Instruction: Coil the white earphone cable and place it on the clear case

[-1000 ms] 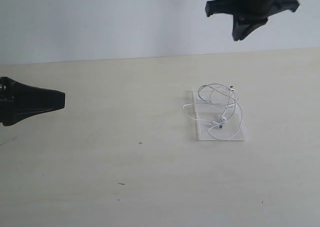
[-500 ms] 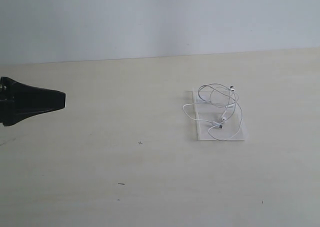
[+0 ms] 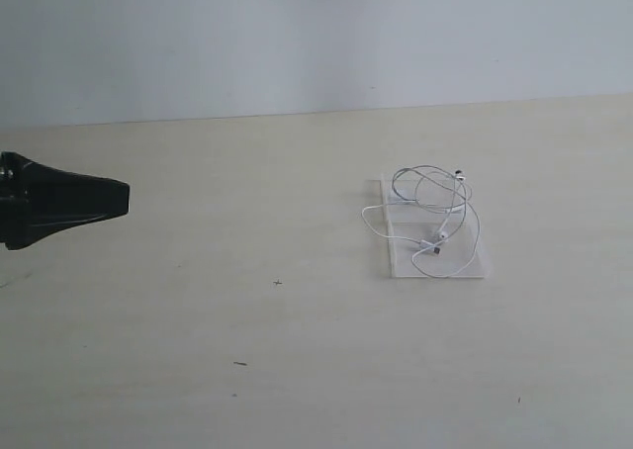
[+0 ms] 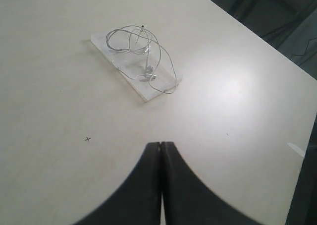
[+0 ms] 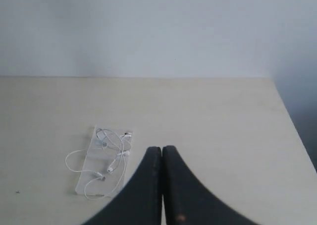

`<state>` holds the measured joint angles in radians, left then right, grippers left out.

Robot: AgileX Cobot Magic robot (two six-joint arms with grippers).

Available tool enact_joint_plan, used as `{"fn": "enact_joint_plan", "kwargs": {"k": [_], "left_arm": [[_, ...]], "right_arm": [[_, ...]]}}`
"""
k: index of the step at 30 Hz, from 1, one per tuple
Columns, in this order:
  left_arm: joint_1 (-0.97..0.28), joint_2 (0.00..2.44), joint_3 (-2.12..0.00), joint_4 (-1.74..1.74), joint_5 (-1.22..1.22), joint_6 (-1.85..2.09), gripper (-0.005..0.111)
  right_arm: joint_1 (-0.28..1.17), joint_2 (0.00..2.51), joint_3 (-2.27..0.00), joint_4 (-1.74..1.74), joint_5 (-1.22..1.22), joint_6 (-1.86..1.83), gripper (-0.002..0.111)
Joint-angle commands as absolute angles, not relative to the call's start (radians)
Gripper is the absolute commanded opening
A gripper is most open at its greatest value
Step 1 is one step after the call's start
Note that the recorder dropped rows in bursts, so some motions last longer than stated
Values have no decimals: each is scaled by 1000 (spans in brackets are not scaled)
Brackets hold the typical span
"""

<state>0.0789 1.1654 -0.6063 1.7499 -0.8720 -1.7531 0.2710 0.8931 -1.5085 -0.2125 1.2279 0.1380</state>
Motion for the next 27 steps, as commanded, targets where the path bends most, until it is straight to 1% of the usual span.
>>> {"fn": "enact_joint_plan", "kwargs": {"k": [1,4,7,10,12,16,18,22,27], "left_arm": [[81,1164,-604,1744,-864,-1756,0],[81,1164,-604,1744,-864,-1756,0],[81,1164,-604,1744,-864,-1756,0],[81,1164,-604,1744,-864,-1756,0],[81,1164,-604,1744,-864,-1756,0],[81,1164,-604,1744,-864,-1756,0],[81,1164,-604,1744,-864,-1756,0],[81,1164,-604,1744,-864,-1756,0],[81,1164,-604,1744,-864,-1756,0]], "right_arm": [[265,789,-1502,-223,1221,129,1],[265,689,-1470,-248,1188,129,1],[265,568,-1364,-248,998,131,1],[245,429,-1183,-234,794,131,1],[204,330,-1014,-230,675,144,1],[139,177,-664,-226,551,290,1],[137,143,-522,-228,514,355,1],[137,131,-280,-228,308,366,1],[137,131,-127,-228,190,366,1]]}}
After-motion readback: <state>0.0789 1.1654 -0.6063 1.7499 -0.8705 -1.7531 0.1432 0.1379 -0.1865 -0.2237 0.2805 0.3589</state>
